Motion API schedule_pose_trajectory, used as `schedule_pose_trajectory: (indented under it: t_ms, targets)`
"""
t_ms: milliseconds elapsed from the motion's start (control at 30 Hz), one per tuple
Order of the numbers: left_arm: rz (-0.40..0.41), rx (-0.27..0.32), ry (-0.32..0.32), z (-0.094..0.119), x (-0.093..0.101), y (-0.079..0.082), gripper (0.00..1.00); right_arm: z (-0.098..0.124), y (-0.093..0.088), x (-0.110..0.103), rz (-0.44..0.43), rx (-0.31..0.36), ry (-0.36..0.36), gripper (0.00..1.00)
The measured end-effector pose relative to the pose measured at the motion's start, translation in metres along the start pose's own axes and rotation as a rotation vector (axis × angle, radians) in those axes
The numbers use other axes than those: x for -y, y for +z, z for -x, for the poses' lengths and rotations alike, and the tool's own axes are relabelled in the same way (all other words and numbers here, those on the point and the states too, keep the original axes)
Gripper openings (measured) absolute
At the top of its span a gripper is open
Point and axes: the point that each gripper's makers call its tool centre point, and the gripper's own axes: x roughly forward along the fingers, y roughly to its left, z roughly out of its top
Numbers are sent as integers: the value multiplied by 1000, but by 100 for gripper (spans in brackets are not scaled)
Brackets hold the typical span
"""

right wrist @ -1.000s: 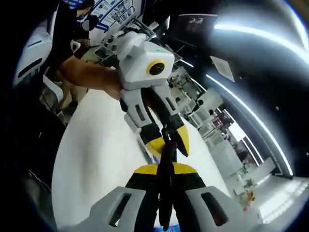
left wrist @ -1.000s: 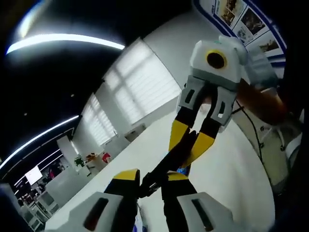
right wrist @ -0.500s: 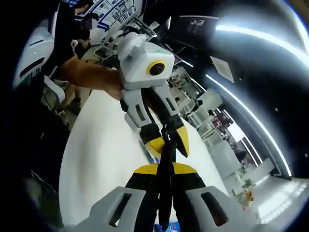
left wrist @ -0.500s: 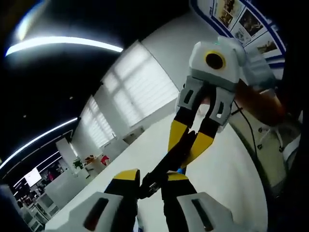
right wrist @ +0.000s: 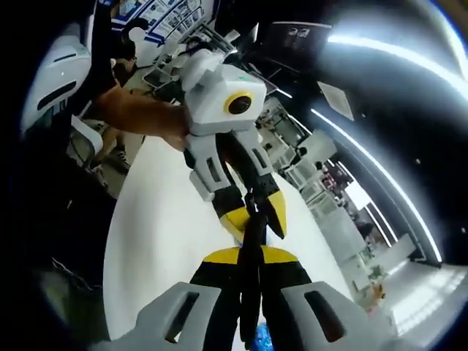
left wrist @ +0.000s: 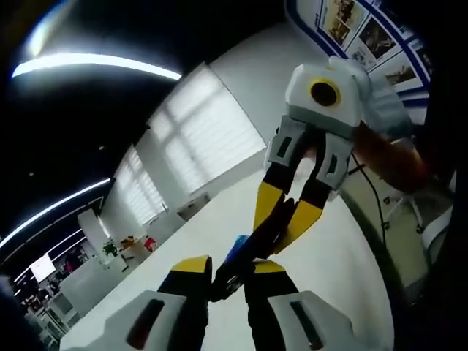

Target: Arrange the tabletop items into an orderly group along one side of the table until the central work area is clear of visible clutter.

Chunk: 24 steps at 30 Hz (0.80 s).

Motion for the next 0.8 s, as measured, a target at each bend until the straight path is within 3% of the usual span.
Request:
schedule_pose_trajectory:
  t_ms: [533, 800]
  targets:
    - [3, 18, -45, -15, 23, 7, 15, 20, -16, -7, -24, -35, -17, 4]
    - [21, 9, -53, -20, 28, -2, 15, 18, -25, -14, -43, -44, -5, 4]
